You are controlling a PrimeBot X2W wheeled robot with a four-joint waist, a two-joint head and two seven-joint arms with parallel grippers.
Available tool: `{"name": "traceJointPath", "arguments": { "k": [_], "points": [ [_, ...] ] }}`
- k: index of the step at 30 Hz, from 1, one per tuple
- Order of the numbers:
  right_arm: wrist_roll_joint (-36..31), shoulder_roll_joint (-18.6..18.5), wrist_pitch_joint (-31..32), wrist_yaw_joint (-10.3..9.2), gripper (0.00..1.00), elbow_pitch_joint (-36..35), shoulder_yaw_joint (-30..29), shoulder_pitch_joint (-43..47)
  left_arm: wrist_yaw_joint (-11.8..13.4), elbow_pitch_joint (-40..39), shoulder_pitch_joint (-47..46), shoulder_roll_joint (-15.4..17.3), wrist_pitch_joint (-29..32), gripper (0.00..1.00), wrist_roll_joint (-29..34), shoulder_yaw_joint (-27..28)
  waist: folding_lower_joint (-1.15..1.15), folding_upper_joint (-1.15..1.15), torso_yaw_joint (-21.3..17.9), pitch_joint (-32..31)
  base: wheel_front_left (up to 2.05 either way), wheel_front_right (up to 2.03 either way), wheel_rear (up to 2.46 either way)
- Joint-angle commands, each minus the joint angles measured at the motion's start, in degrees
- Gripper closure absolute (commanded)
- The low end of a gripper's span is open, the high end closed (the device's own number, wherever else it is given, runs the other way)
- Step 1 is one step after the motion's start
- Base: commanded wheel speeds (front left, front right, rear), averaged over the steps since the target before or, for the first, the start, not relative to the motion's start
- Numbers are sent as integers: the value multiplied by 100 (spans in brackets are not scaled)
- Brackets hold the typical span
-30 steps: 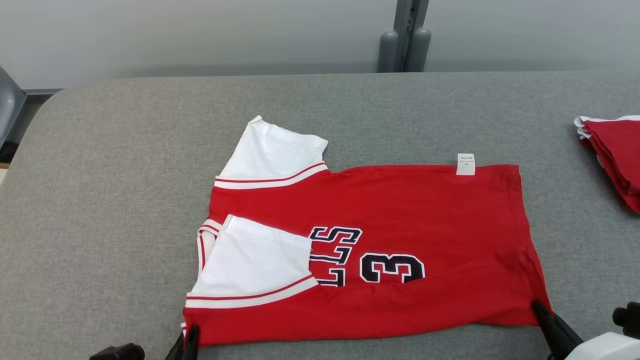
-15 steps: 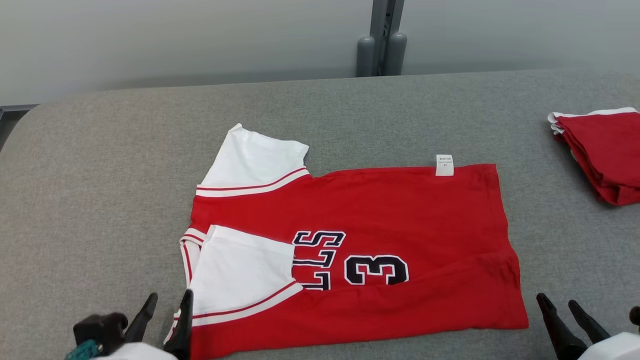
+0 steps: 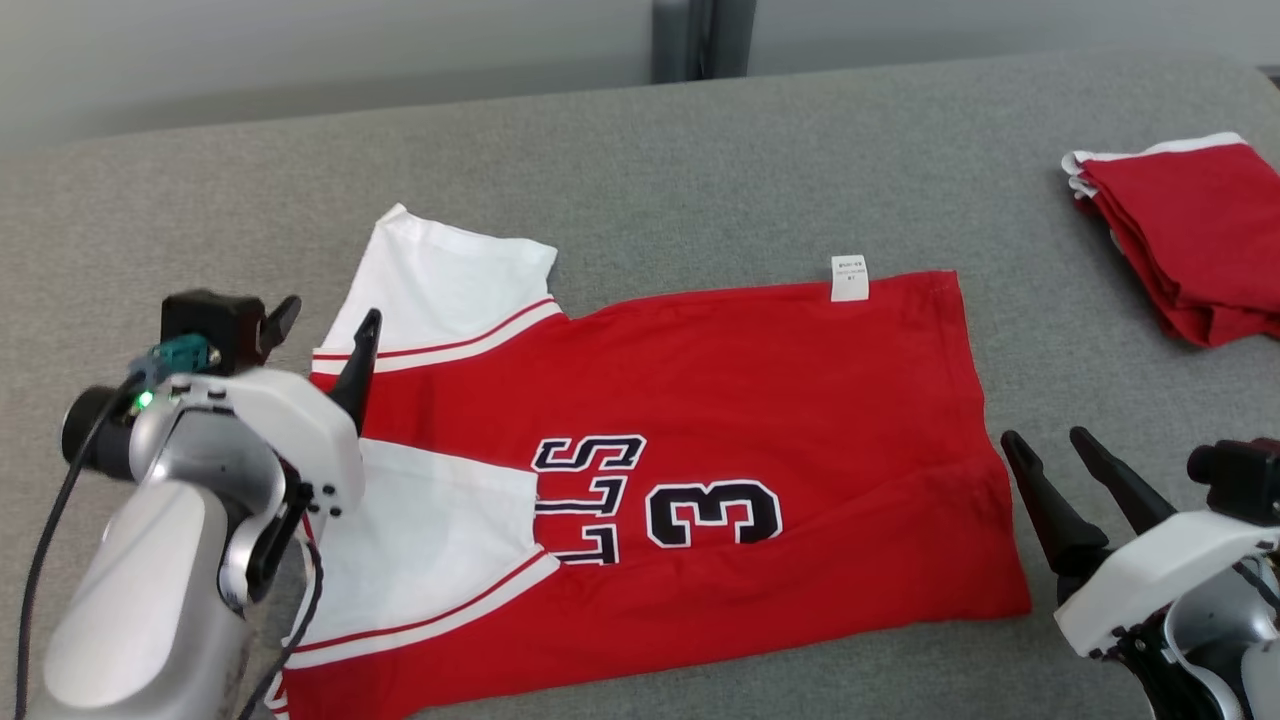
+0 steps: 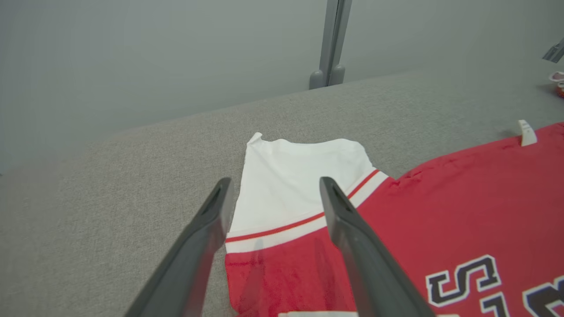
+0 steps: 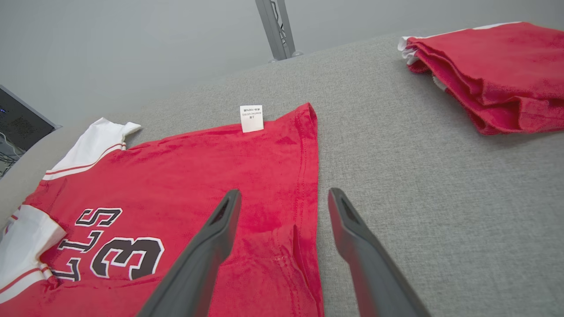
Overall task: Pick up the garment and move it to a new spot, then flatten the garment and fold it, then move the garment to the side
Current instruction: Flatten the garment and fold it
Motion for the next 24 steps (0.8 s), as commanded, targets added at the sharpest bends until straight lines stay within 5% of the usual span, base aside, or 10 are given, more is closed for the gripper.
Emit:
{"name": "traceJointPath", "arguments": {
  "k": [1, 11, 24],
  "points": [
    [34, -47, -37, 3, 0, 28, 18, -66, -37, 55, -123, 38, 16, 0, 45, -22, 0, 0, -152, 223, 0, 0, 0],
    [434, -337, -202, 3, 0, 232, 658, -890, 142, 2010, -2093, 44, 473, 0, 486, -296, 0, 0, -546, 1036, 0, 0, 0],
    [721, -510, -436, 3, 0, 322, 966, -1281, 259, 3424, -3100, 193, 338, 0, 673, -355, 0, 0, -829, 1398, 0, 0, 0]
  ]
}}
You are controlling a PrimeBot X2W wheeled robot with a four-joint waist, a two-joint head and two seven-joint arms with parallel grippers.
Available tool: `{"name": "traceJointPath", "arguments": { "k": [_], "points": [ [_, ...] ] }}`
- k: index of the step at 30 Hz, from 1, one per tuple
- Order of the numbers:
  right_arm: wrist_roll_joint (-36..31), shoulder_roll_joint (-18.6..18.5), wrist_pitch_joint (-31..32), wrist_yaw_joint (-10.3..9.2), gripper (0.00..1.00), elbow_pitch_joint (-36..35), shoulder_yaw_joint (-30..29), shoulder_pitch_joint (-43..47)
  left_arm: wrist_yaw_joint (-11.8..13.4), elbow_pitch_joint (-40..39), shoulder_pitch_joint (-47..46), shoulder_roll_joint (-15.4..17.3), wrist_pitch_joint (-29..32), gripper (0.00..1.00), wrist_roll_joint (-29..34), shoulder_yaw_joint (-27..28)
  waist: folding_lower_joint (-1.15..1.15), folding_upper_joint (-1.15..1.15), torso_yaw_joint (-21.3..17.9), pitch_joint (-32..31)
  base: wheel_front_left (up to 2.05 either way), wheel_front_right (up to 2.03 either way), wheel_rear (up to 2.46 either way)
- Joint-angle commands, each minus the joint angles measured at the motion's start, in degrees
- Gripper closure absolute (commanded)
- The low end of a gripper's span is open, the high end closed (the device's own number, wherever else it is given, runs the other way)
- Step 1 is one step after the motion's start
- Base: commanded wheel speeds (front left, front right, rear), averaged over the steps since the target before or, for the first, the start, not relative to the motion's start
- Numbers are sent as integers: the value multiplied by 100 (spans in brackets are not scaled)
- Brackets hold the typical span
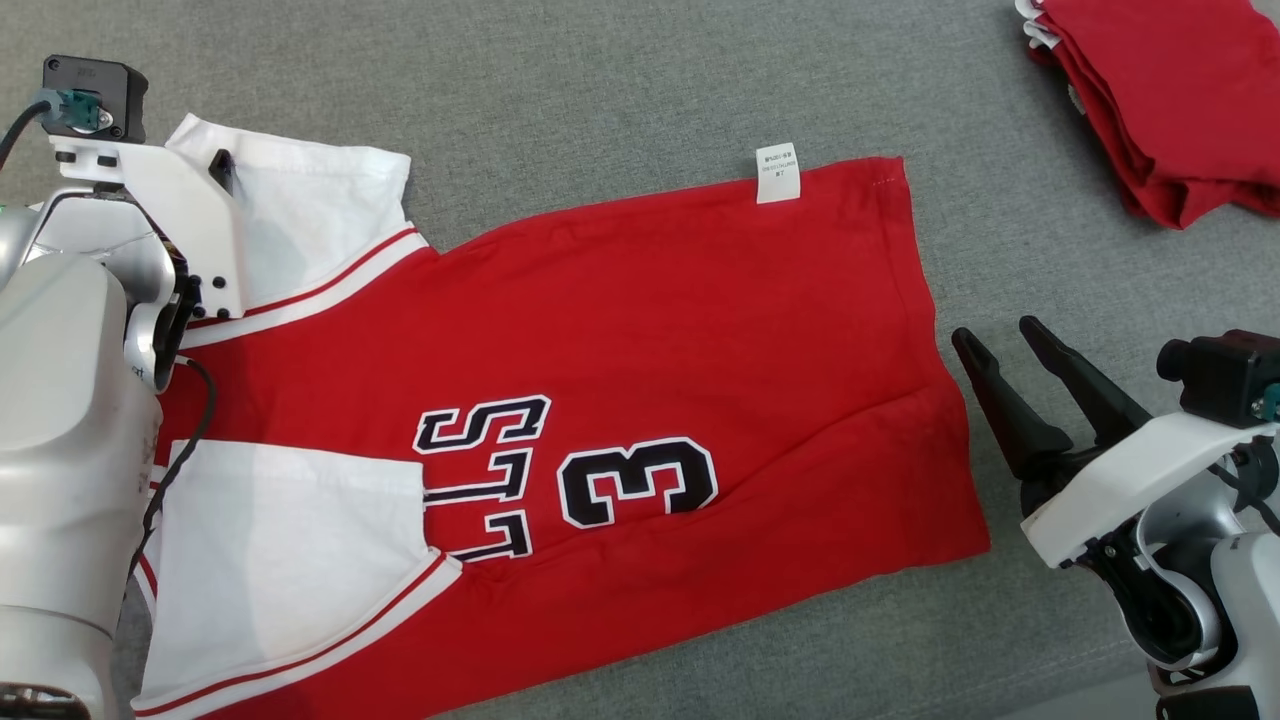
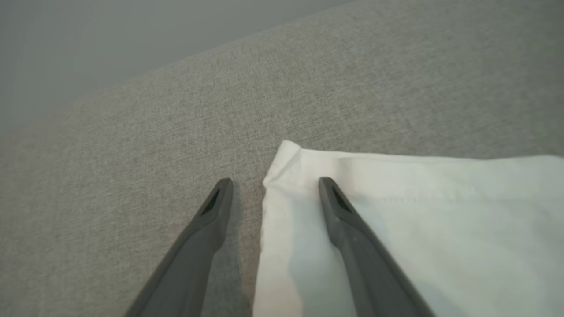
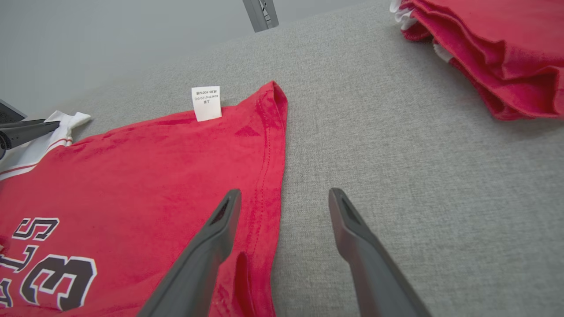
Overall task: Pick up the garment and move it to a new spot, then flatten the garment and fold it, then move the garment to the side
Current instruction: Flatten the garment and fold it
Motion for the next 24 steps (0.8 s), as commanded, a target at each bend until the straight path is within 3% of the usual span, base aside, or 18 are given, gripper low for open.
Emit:
{"name": "traceJointPath", "arguments": {
  "k": [1, 2, 4, 5, 6, 7, 18, 24],
  "points": [
    [44, -49, -70, 3, 0, 25, 21, -100, 8, 216, -75, 42, 4, 0, 67, -58, 0, 0, -11, 13, 0, 0, 0],
    [53, -59, -104, 3, 0, 29, 45, -121, -9, 309, -111, 36, -9, 9, 74, -82, 0, 0, -14, 17, 0, 0, 0],
    [78, -78, -160, 3, 0, 38, 80, -154, -27, 454, -169, 6, -57, 52, 85, -122, 0, 0, -7, 15, 0, 0, 0],
    [92, -92, -183, 3, 0, 55, 84, -167, -68, 498, -204, -18, -116, 64, 111, -165, 0, 0, 3, 8, 0, 0, 0],
    [104, -107, -210, 3, 0, 67, 93, -185, -106, 546, -232, -52, -161, 86, 109, -192, 0, 0, 18, -3, 0, 0, 0],
    [113, -122, -240, 3, 0, 73, 100, -211, -150, 587, -246, -94, -211, 100, 95, -216, 0, 0, 39, -17, 0, 0, 0],
    [-331, -473, -305, 3, 0, 333, 99, -540, -418, 695, -335, -430, -1168, 100, 144, -492, 0, 0, 446, -376, 0, 0, 0],
    [-512, -768, -91, 3, 0, 877, 266, -968, -567, 521, -165, -629, -1731, 100, 57, -589, 0, 0, 813, -624, 0, 0, 0]
  ]
}}
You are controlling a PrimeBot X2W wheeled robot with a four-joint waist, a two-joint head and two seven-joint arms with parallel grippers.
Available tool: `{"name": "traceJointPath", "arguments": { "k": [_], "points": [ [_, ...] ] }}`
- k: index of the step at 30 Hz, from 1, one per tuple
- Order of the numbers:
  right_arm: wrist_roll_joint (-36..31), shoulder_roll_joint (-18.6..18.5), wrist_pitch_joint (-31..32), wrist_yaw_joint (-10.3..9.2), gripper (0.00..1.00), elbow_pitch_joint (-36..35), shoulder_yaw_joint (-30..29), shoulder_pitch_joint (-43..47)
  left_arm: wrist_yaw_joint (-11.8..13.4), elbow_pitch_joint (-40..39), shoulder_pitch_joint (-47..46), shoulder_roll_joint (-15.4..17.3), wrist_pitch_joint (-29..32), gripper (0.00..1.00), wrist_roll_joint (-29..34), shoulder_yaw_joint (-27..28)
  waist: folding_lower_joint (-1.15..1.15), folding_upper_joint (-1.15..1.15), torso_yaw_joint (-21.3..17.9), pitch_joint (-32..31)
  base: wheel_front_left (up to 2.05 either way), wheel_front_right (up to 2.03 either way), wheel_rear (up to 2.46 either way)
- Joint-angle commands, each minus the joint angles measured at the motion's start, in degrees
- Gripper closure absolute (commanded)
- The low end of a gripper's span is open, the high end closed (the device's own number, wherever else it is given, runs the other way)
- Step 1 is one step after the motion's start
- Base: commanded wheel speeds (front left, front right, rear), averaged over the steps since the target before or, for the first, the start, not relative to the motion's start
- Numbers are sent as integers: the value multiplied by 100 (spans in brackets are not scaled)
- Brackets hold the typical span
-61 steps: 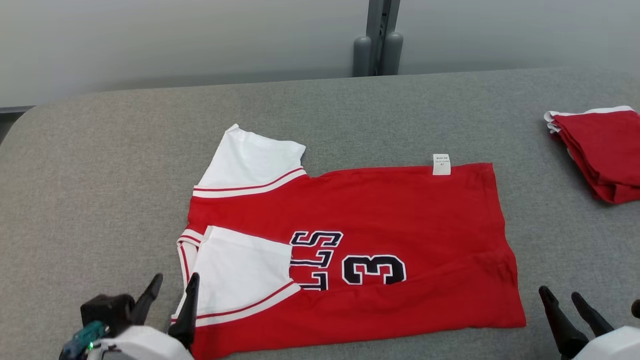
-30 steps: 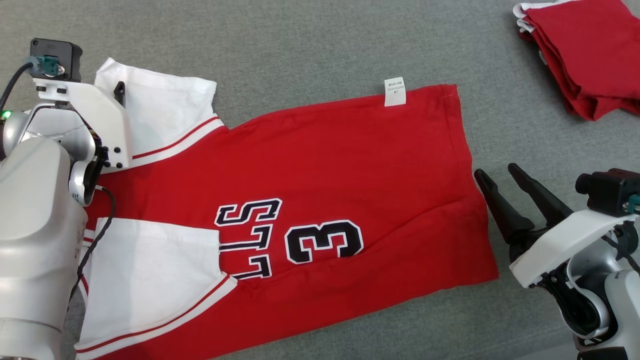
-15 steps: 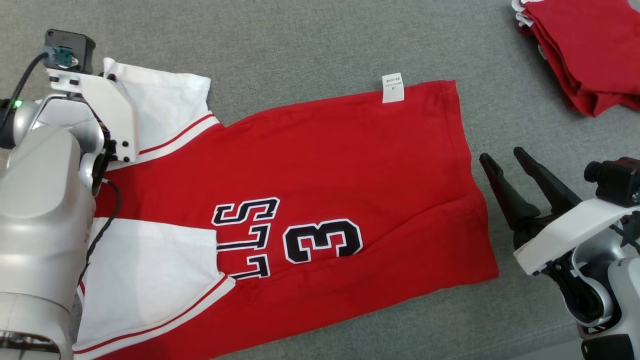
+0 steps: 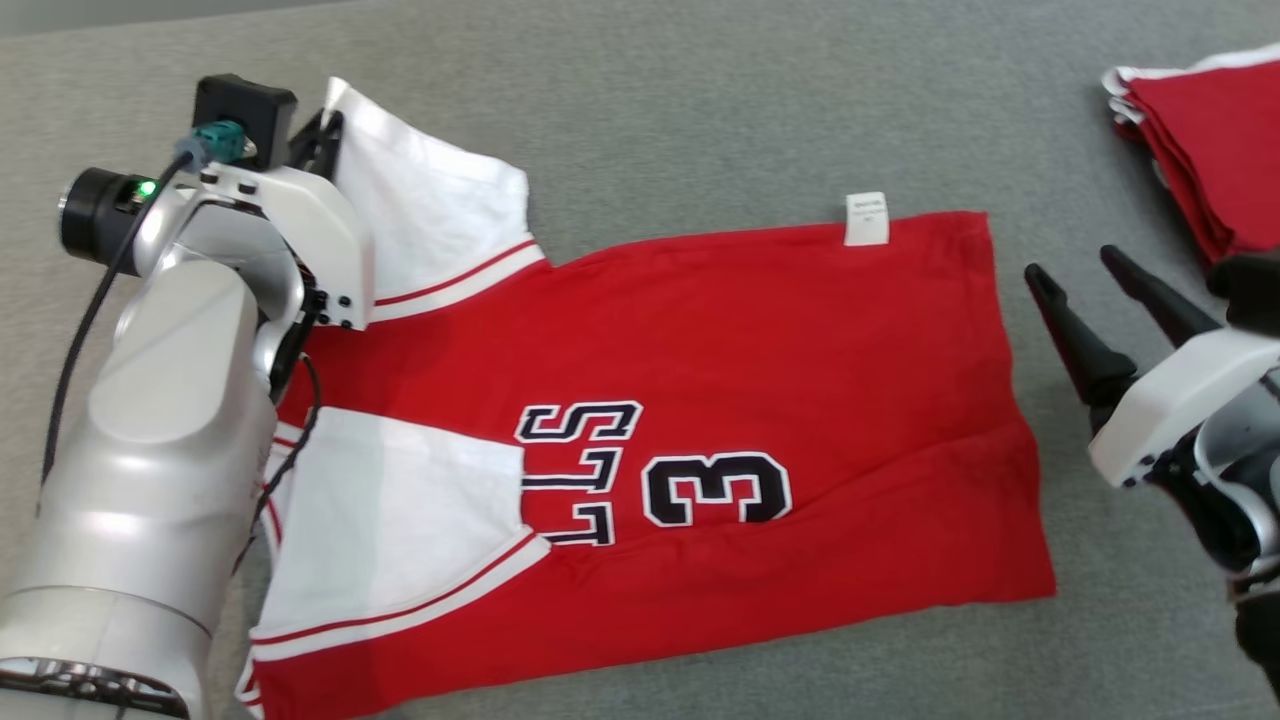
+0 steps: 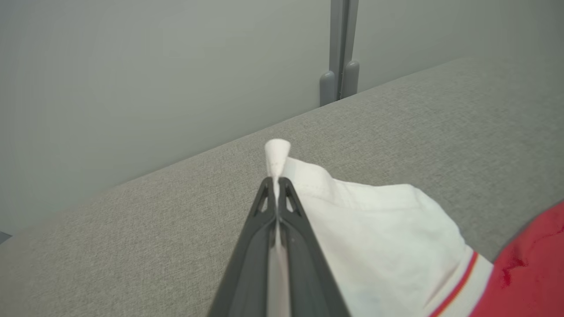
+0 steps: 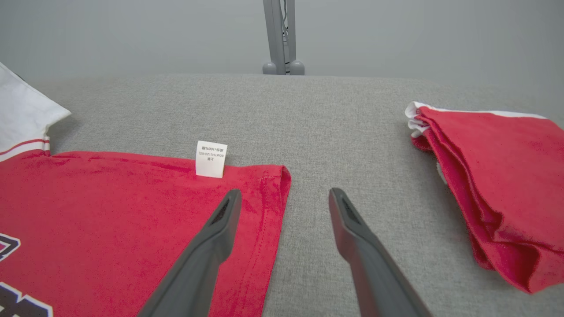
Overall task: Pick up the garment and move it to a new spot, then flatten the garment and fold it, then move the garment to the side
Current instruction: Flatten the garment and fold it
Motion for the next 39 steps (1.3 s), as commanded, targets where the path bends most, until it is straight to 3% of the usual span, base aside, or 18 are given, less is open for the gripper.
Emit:
{"name": "traceJointPath", "arguments": {
  "k": [1, 12, 23, 24, 25, 27, 31, 34, 39],
  "points": [
    [-76, -81, 50, 3, 0, 119, 13, -142, -28, -54, 80, -20, -73, 100, -45, -11, 0, 0, 187, -124, 0, 0, 0],
    [-27, -587, 595, 2, 0, 1496, 886, -1286, -37, -850, 496, -97, -363, 100, -164, -120, 0, 0, 701, 53, 0, 0, 0],
    [422, -889, 930, 2, 0, 2197, 1866, -2009, 48, -1506, 753, -114, -194, 100, -272, -189, 0, 0, 868, 209, 0, 0, 0],
    [461, -901, 928, 2, 18, 2237, 1926, -2051, 58, -1555, 762, -103, -176, 100, -277, -192, 0, 0, 872, 218, 0, 0, 0],
    [504, -915, 935, 2, 25, 2277, 1993, -2094, 60, -1600, 778, -95, -164, 100, -280, -192, 0, 0, 875, 227, 0, 0, 0],
    [580, -950, 932, 1, 50, 2373, 2115, -2182, 81, -1672, 830, -75, -135, 100, -296, -196, 0, 0, 878, 240, 0, 0, 0],
    [740, -970, 821, 1, 71, 2489, 2317, -2336, 118, -1817, 896, -19, -135, 100, -355, -157, 0, 0, 881, 237, 0, 0, 0],
    [853, -997, 596, 2, 100, 2533, 2431, -2418, 135, -1935, 1021, 6, -186, 100, -447, -101, 0, 0, 878, 205, 0, 0, 0],
    [1103, -1068, 223, 2, 100, 2455, 2598, -2327, 171, -2199, 1256, 28, -353, 100, -626, 39, 0, 0, 883, 79, 0, 0, 0]
  ]
}}
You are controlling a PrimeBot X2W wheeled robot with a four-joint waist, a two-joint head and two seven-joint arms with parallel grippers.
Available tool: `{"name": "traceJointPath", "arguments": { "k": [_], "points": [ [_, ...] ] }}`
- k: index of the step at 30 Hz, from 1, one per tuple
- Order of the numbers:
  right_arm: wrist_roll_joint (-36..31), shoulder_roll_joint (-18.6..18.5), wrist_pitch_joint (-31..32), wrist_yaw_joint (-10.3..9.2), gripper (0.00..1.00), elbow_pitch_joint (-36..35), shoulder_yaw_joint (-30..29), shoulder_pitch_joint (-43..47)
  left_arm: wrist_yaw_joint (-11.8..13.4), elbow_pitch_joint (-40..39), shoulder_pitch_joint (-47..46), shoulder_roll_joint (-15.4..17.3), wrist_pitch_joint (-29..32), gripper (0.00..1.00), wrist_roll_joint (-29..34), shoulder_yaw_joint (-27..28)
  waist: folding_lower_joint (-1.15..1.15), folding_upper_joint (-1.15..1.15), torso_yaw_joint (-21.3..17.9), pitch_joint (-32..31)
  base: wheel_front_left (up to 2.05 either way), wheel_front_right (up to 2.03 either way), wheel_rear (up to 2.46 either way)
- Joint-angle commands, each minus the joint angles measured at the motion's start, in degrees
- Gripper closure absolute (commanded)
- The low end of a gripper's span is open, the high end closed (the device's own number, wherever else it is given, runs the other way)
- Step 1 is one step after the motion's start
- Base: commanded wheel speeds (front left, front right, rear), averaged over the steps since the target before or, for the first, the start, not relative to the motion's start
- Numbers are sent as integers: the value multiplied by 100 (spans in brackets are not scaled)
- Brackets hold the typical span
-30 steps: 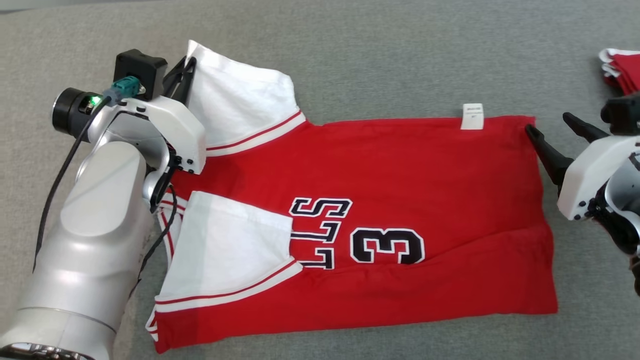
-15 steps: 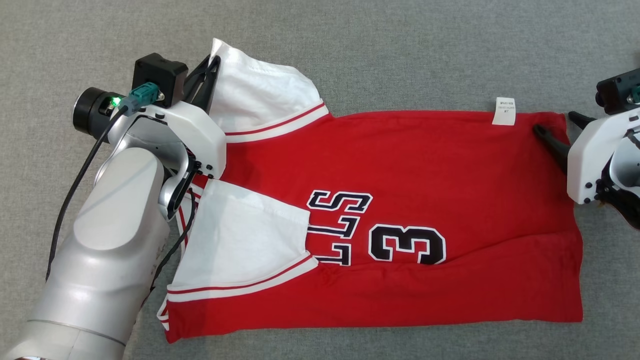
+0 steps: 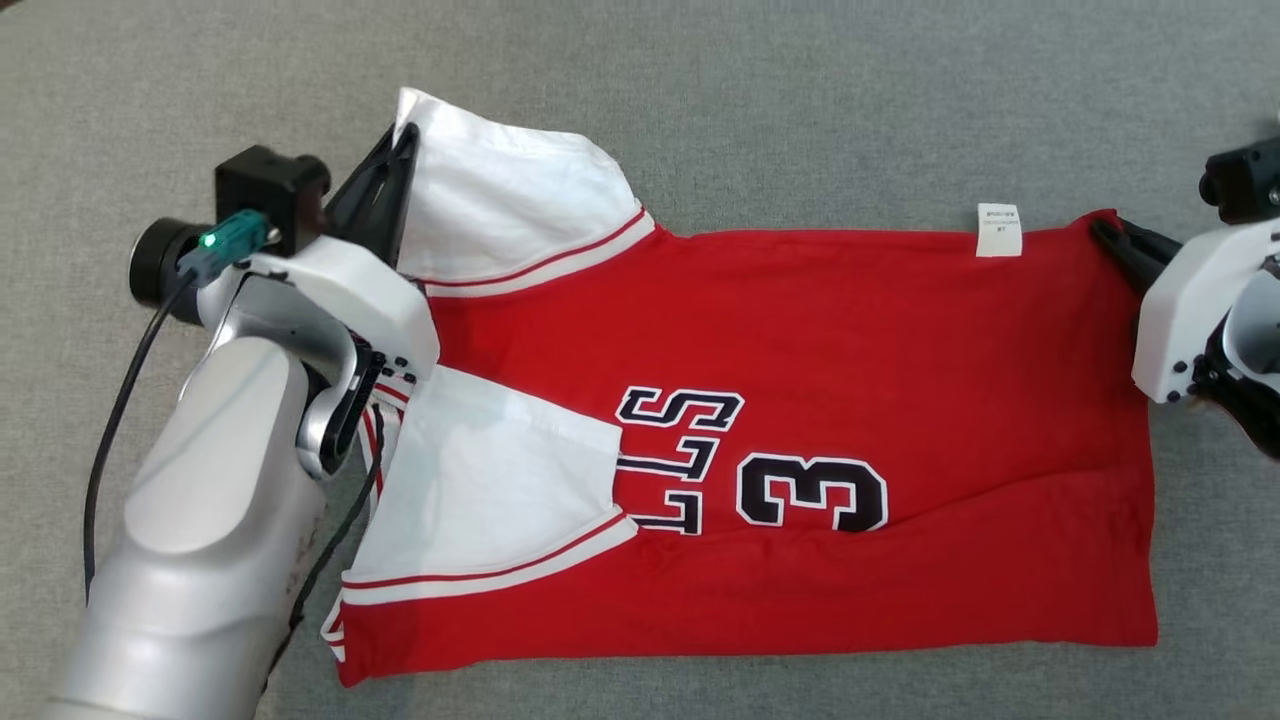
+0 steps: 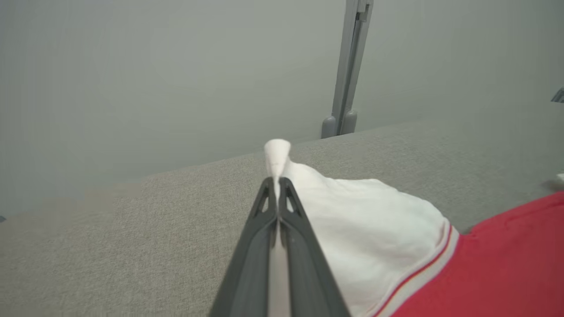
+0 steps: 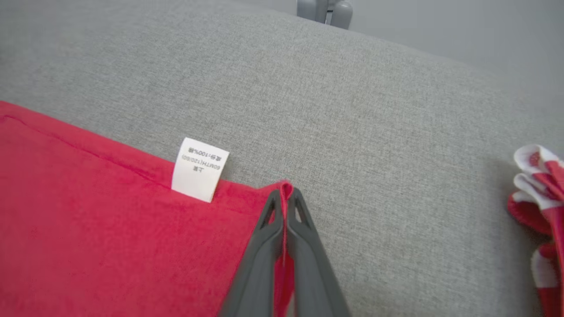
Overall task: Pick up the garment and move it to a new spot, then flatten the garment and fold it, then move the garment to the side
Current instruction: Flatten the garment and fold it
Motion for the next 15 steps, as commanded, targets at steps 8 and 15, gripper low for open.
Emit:
{"name": "traceJointPath", "arguments": {
  "k": [8, 15],
  "points": [
    [551, -414, -920, 1, 100, -625, 223, 702, 157, -929, 992, 105, -281, 100, -420, 322, 0, 0, 61, -358, 0, 0, 0],
    [687, -816, -1651, 1, 100, -1286, 107, 1703, 361, -2162, 2250, 254, -124, 100, -586, 309, 0, 0, 124, -720, 0, 0, 0]
  ]
}}
